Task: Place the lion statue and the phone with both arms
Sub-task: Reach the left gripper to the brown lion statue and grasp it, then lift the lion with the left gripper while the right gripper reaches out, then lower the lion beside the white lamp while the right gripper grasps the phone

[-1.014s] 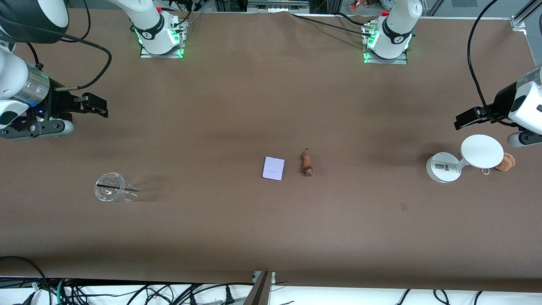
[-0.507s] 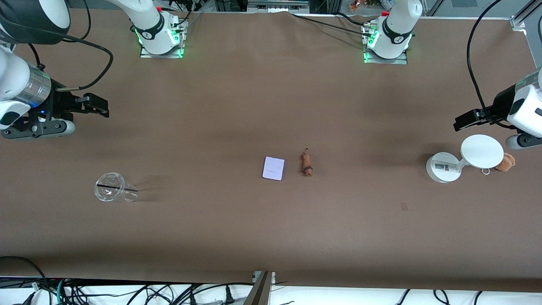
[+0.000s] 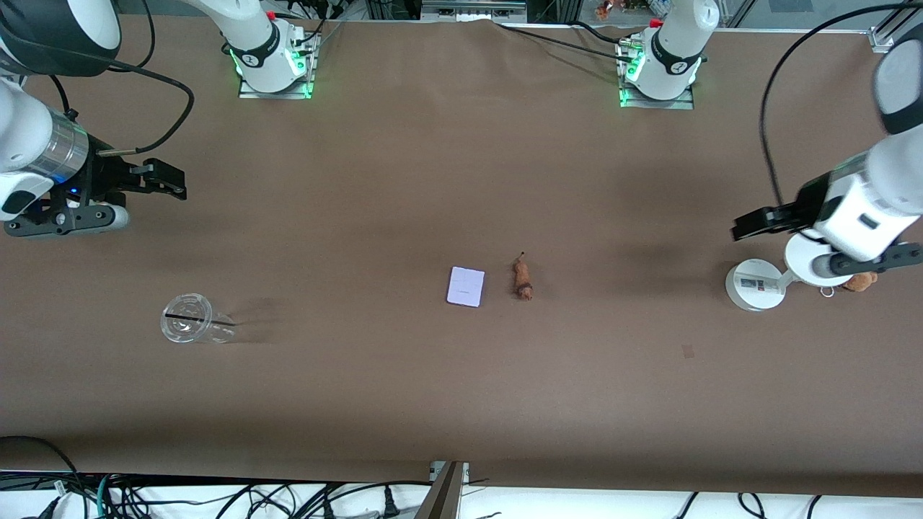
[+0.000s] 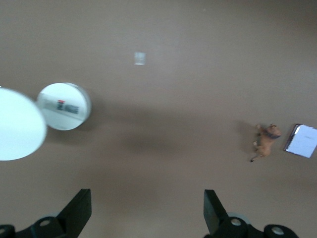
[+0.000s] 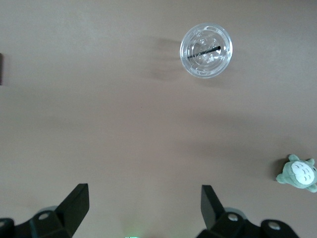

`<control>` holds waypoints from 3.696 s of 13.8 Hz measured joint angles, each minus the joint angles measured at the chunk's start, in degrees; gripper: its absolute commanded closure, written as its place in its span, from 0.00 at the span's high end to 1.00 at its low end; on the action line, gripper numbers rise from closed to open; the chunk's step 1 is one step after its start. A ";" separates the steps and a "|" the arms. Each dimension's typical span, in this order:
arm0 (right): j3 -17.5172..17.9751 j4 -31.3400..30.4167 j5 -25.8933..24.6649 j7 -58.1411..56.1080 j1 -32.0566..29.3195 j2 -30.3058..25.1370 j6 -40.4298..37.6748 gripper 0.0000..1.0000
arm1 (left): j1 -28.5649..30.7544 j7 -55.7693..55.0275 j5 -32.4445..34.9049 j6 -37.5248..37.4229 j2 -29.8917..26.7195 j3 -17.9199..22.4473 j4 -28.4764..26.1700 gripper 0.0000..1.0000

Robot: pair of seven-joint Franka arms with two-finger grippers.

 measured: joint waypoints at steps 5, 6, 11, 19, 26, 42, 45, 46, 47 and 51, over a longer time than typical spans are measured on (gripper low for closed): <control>0.01 -0.13 0.00 -0.01 0.03 0.01 0.03 1.00 | -13.13 -16.00 -0.19 13.03 9.36 -0.41 0.00 1.00; 0.01 -0.14 0.00 -0.01 0.03 0.02 0.04 1.00 | -15.27 -17.86 -0.18 15.87 11.60 -0.45 0.02 1.00; 0.01 -0.16 0.00 -0.01 0.06 0.02 0.22 1.00 | -21.86 -21.11 0.95 29.34 21.09 -0.28 0.06 1.00; -1.33 -0.19 0.00 -0.02 -0.07 0.11 0.46 1.00 | -26.51 -23.82 8.57 38.63 28.02 -0.25 -3.17 1.00; -1.28 -0.16 -0.01 -0.02 0.26 0.36 0.67 1.00 | -27.66 -24.85 8.59 40.75 28.63 -0.22 -5.68 0.26; -0.32 -0.59 3.83 10.40 9.52 8.90 7.43 1.00 | -7.33 -0.34 8.79 28.98 18.69 1.57 -7.25 0.00; 0.03 -0.65 5.40 25.91 18.50 14.33 16.61 1.00 | -1.70 1.33 8.79 30.85 18.10 1.44 -10.20 0.00; 0.11 -0.66 6.68 31.18 21.05 16.57 20.25 1.00 | -0.91 1.32 8.79 34.29 17.69 1.44 -12.70 0.00; 0.15 -0.51 7.68 36.13 23.25 19.19 24.27 1.00 | 0.13 1.32 8.79 38.94 17.21 1.44 -16.18 0.00; 2.21 3.67 9.85 47.34 27.63 31.60 37.48 1.00 | 4.29 2.88 8.80 47.62 15.05 1.42 -26.41 0.00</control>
